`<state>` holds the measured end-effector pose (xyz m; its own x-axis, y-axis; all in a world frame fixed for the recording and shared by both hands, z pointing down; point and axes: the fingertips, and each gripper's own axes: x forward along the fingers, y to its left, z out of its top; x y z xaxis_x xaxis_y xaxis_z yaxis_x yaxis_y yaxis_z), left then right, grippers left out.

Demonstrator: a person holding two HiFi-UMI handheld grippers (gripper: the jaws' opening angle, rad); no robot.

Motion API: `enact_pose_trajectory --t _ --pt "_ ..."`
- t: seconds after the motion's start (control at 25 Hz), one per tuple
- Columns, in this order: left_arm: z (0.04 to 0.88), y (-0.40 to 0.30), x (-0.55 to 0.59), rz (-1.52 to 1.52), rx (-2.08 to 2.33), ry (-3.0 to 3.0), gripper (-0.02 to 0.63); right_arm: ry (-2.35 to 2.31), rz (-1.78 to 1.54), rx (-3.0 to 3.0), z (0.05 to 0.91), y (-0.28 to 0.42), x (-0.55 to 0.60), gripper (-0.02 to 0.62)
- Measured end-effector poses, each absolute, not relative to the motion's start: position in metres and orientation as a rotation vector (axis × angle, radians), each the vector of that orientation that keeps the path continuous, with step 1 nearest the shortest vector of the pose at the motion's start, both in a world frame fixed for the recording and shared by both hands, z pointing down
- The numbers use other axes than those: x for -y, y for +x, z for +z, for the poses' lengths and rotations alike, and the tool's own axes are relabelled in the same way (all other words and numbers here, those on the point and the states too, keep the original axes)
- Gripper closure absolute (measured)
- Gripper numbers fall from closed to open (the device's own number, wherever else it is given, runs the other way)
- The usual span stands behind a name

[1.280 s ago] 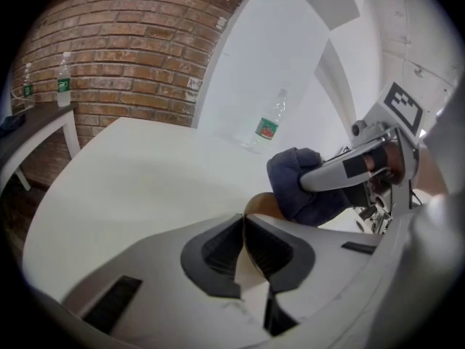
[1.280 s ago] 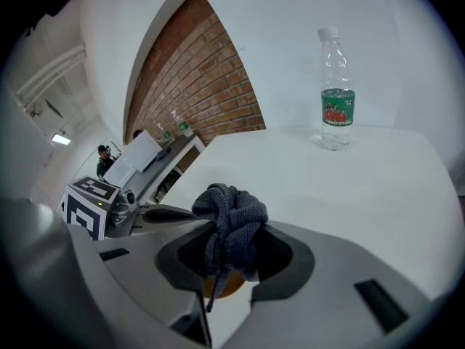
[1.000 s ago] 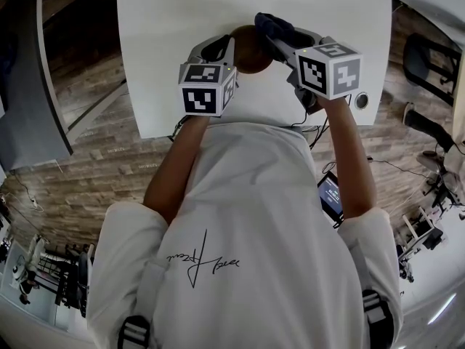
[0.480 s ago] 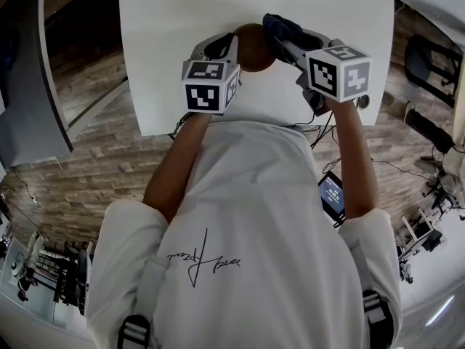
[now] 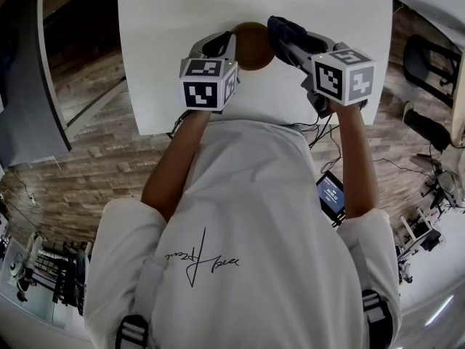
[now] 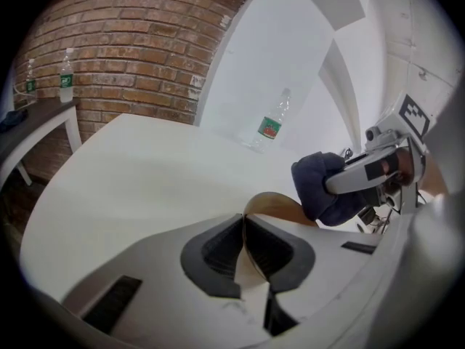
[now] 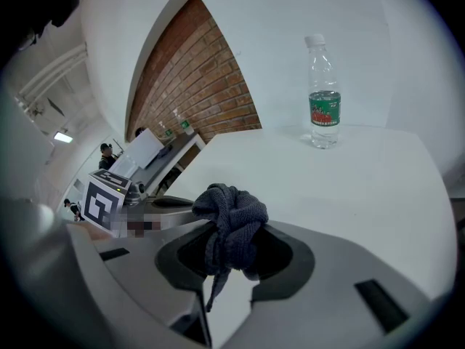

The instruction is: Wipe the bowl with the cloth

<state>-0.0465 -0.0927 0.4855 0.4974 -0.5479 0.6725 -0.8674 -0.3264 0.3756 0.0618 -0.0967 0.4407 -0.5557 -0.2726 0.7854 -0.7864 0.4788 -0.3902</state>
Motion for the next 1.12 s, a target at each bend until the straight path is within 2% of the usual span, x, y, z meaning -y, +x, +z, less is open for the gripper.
enact_pose_trajectory --t 1.12 --pt "0.484 -0.045 0.095 0.541 1.162 1.997 0.601 0.872 1.108 2.085 0.441 0.067 0.066 0.489"
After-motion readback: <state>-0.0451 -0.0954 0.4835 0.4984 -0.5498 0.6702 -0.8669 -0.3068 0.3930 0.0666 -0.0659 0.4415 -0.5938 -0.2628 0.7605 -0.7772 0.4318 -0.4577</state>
